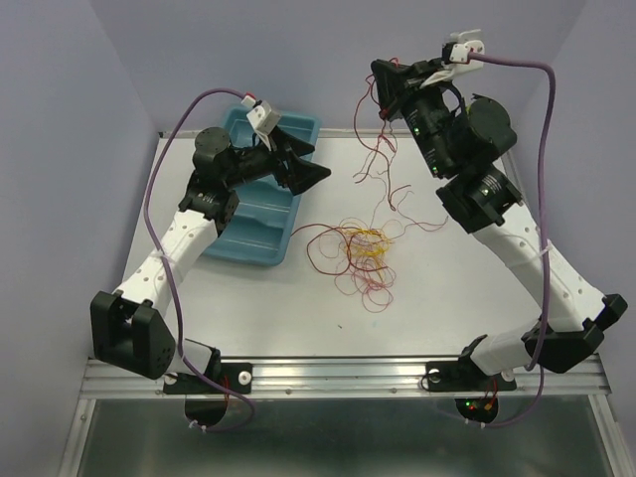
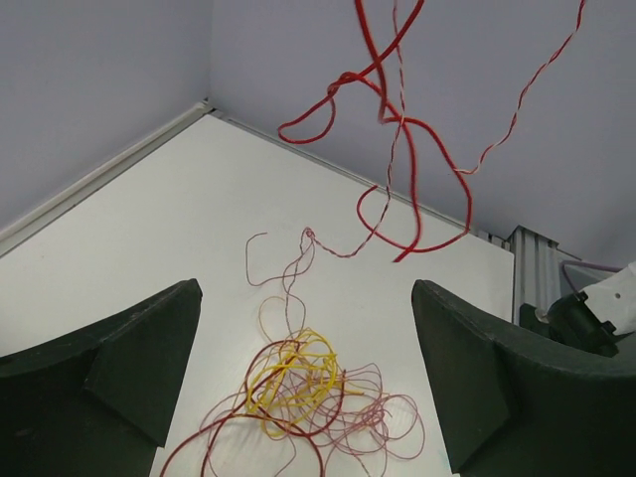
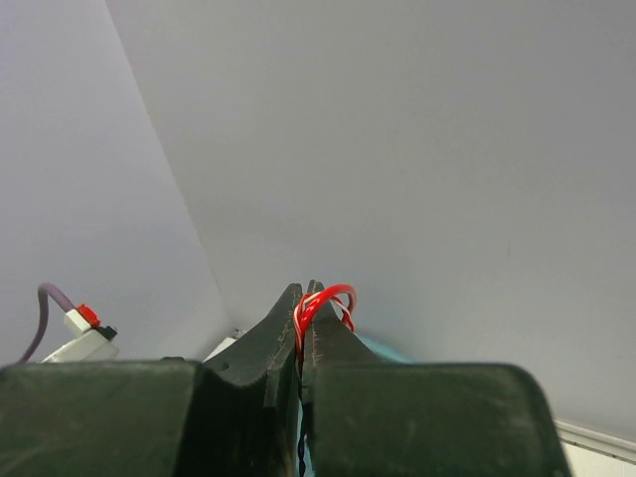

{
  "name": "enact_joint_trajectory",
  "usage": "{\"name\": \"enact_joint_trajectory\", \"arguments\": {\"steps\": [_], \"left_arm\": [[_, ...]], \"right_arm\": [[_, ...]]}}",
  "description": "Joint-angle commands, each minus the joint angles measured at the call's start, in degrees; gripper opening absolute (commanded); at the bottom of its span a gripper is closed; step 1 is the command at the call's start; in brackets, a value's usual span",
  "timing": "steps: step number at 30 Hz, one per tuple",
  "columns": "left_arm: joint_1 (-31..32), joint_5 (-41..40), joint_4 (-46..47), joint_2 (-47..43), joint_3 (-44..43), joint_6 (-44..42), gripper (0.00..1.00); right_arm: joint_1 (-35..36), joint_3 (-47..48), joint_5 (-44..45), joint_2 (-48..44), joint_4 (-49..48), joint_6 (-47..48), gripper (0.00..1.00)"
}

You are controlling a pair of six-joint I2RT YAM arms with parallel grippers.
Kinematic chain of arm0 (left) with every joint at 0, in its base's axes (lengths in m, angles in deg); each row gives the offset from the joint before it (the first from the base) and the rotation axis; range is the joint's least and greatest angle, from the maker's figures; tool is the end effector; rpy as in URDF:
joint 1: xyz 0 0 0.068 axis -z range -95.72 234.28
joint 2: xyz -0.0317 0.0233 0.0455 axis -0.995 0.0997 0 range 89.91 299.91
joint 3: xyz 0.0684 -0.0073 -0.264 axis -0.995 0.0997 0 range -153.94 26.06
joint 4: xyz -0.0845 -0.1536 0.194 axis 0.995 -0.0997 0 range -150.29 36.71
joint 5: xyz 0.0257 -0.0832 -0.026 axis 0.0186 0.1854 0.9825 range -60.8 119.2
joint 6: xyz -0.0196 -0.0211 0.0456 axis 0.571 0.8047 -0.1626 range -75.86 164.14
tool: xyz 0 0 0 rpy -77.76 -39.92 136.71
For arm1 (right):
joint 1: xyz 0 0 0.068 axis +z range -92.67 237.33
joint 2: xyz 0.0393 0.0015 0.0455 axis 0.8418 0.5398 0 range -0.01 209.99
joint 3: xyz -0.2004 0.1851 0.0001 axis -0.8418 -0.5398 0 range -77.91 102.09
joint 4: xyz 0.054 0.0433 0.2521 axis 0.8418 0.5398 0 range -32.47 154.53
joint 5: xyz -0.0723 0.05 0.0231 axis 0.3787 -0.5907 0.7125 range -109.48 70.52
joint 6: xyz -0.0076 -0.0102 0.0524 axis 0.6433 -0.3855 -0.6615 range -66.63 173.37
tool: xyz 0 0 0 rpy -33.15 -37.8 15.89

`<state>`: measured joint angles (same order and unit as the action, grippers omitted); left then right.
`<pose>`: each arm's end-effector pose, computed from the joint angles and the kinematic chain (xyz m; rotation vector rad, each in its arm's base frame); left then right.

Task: Untangle the cables

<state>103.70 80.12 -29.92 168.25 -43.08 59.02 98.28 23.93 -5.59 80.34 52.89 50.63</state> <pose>0.2848 -0.1297 0.4157 0.8356 1.2526 -1.0708 0.2164 0.1766 0.5671 -0.1603 1.1338 0.5438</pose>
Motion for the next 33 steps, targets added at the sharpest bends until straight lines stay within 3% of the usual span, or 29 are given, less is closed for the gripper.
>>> {"name": "enact_joint_trajectory", "arguments": {"steps": [1, 4, 13, 22, 29, 33], "left_arm": [[0.2, 3.7, 4.3, -2.8, -1.6, -2.0, 0.99], [0.2, 8.7, 6.6, -3.0, -1.0, -1.9, 0.99], [1.8, 7.6, 12.2, -1.6, -3.1, 2.4, 0.99], [4.5, 2.5, 12.2, -1.3, -4.2, 0.0, 0.99], [6.4, -11.4, 6.6, -3.0, -2.6, -7.1, 0.99], [6.4, -14.0, 4.9, -2.0, -4.0, -6.4, 0.99]], "right_arm": [[0.4, -0.9, -3.5, -0.8, -2.4, 1.2, 0.0], [0.4, -0.7, -6.8, -0.7, -1.6, -0.1, 0.01], [0.4, -1.4, -17.3, 2.3, -1.9, -5.9, 0.01], [0.5, -0.8, -22.0, 6.2, -3.6, -9.1, 0.0], [0.4, -0.7, -23.5, 7.0, -4.4, -11.6, 0.01], [0.5, -1.6, -23.8, 6.7, -4.5, -12.7, 0.0]]}}
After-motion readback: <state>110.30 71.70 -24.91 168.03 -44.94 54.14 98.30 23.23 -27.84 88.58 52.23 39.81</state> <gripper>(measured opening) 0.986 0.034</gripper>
